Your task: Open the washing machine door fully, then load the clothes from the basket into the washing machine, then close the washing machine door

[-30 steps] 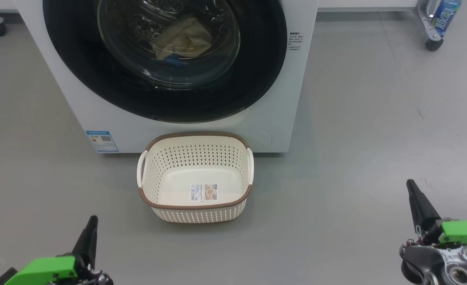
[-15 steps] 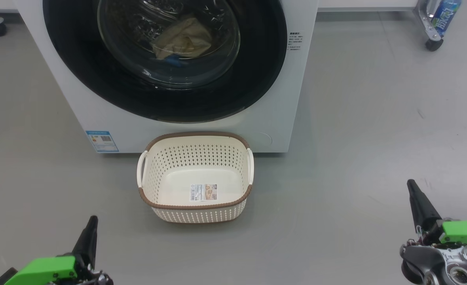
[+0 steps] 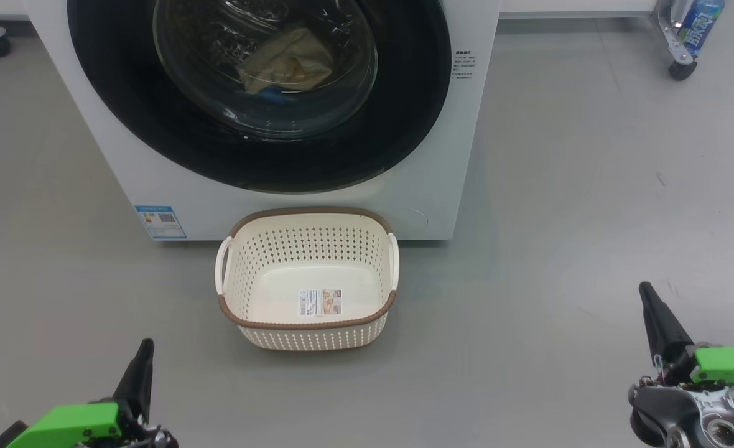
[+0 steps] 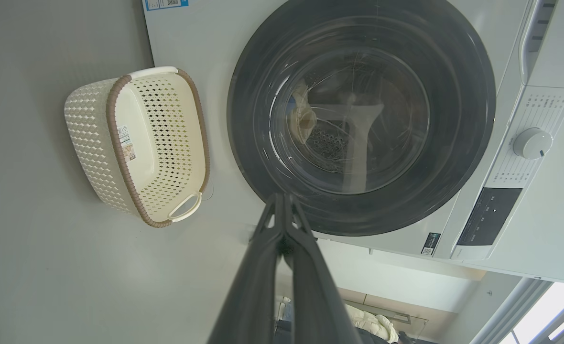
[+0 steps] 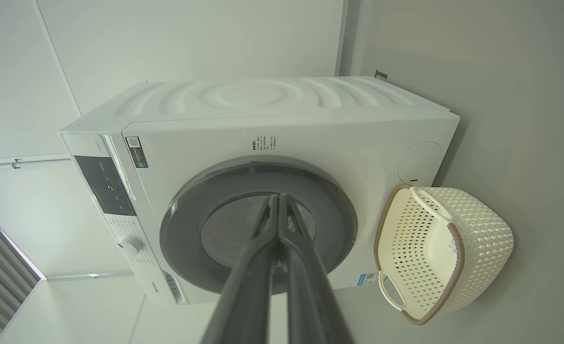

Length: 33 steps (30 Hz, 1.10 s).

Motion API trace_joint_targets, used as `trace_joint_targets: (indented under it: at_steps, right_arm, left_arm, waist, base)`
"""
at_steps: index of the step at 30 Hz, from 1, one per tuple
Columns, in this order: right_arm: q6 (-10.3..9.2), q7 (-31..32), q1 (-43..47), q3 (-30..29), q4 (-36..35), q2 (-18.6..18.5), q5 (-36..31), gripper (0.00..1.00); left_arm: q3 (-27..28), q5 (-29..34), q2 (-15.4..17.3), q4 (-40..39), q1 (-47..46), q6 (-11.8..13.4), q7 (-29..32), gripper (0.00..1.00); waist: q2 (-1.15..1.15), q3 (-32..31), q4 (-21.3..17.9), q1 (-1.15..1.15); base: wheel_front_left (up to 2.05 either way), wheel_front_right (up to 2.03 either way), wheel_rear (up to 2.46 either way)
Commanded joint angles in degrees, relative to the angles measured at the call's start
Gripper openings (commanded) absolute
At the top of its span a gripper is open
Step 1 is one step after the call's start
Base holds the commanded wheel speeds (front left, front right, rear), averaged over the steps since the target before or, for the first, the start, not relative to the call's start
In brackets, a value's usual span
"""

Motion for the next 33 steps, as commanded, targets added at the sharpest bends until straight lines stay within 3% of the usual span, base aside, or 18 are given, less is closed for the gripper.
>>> trace_joint_targets:
  at_steps: [1,33]
  right_arm:
    - [-0.16,0.35,-3.35,0.91,-1.8,-0.36,-0.29,0.0]
    - [-0.16,0.56,-3.37,0.64,-1.79,-0.18,-0.51,0.0]
  left_arm:
    - [1.98,-0.3,0.5,-1.64,-2.85,-0.4,0.41,0.0]
    - [1.98,-0.3,0.5,-1.65,-2.85,-0.4,0.41,0.0]
  waist:
    - [0.0,0.0,0.0,0.0]
    - [0.0,0.0,0.0,0.0]
  base:
    - [0.0,0.0,0.0]
    - [0.0,0.0,0.0]
